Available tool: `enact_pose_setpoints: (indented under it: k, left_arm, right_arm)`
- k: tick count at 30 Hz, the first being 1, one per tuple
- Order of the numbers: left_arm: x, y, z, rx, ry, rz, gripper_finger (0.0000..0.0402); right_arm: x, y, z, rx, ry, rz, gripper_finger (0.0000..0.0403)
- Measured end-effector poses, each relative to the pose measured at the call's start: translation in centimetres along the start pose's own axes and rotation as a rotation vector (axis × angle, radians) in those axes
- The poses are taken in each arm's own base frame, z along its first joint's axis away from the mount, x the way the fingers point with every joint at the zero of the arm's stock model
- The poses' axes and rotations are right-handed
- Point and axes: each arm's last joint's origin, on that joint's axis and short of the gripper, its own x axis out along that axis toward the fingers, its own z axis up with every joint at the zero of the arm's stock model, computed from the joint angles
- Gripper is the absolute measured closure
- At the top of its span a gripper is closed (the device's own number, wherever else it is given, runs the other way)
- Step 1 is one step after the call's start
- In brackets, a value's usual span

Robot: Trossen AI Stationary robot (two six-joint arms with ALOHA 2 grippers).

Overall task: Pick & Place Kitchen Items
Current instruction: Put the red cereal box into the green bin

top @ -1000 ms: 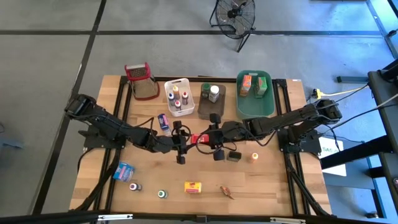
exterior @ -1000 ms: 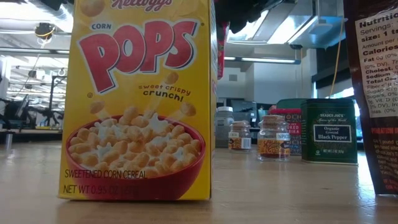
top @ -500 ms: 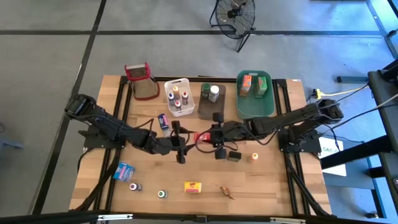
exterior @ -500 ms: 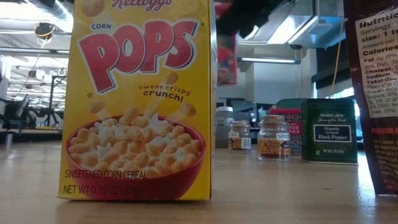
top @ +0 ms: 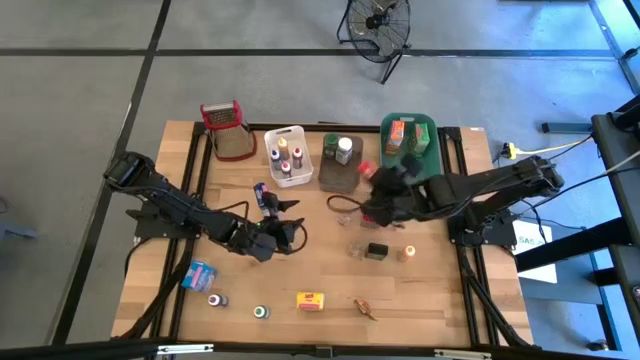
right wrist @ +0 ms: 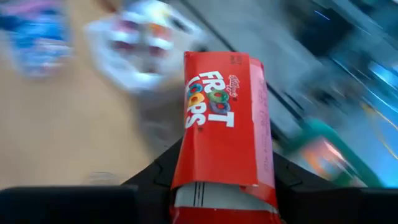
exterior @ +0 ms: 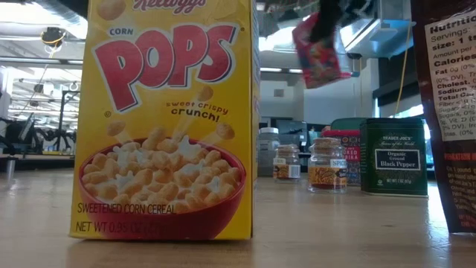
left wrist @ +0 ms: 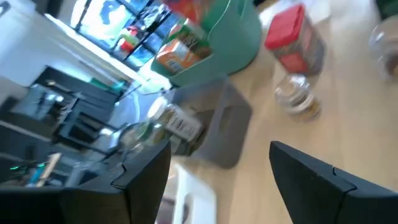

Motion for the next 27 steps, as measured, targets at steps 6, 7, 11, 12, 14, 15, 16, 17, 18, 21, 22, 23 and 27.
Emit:
enact_pose_setpoints:
  k: [6,7,11,12,14,15,16,17,18,21,22,23,27]
  left_arm:
    - [-0.2,0.0,-0.6,-0.022,0.049,0.079,0.0134]
    - [-0.2,0.0,-0.7,-0.012,0.055,0.084,0.0134]
    - [-0.2,0.0,-1.1,0.025,0.077,0.089,0.0134]
    - [-0.2,0.0,-1.1,0.032,0.082,0.093,0.0134]
    - [-0.2,0.1,-1.3,0.050,0.093,0.108,0.0134]
    - [-0.2,0.1,-1.3,0.055,0.097,0.123,0.0134]
    - [-0.2,0.2,-1.4,0.067,0.101,0.142,0.0134]
    - [-0.2,0.2,-1.4,0.078,0.104,0.159,0.0134]
    - [-0.2,0.3,-1.3,0.083,0.106,0.179,0.0134]
    - [-0.4,0.8,-1.2,0.085,0.106,0.211,0.0134]
    - [-0.6,1.0,-1.2,0.089,0.107,0.221,0.0134]
    - [-0.7,1.3,-1.0,0.076,0.103,0.237,0.0134]
    - [-1.6,2.9,-0.5,0.017,0.082,0.274,0.0134]
  right_arm:
    - [-0.6,-2.6,0.2,0.184,0.038,-0.176,0.0275]
    - [-0.7,-3.0,0.2,0.191,0.050,-0.190,0.0275]
    - [-1.1,-4.8,0.5,0.203,0.138,-0.248,0.0275]
    - [-1.3,-5.4,0.7,0.212,0.168,-0.261,0.0275]
    - [-1.4,-6.1,1.3,0.254,0.211,-0.222,0.0275]
    - [-1.7,-6.5,1.5,0.252,0.245,-0.184,0.0275]
    - [-2.0,-7.0,1.6,0.254,0.279,-0.153,0.0275]
    - [-2.3,-7.5,2.0,0.281,0.277,-0.141,0.0275]
    - [-2.6,-8.0,2.3,0.299,0.267,-0.130,0.0275]
    - [-3.3,-9.7,2.5,0.306,0.260,-0.113,0.0275]
    - [-3.6,-10.4,2.6,0.319,0.241,-0.111,0.0275]
    - [-4.0,-11.3,2.5,0.314,0.233,-0.112,0.0275]
    - [-5.5,-15.3,2.0,0.381,0.186,-0.140,0.0275]
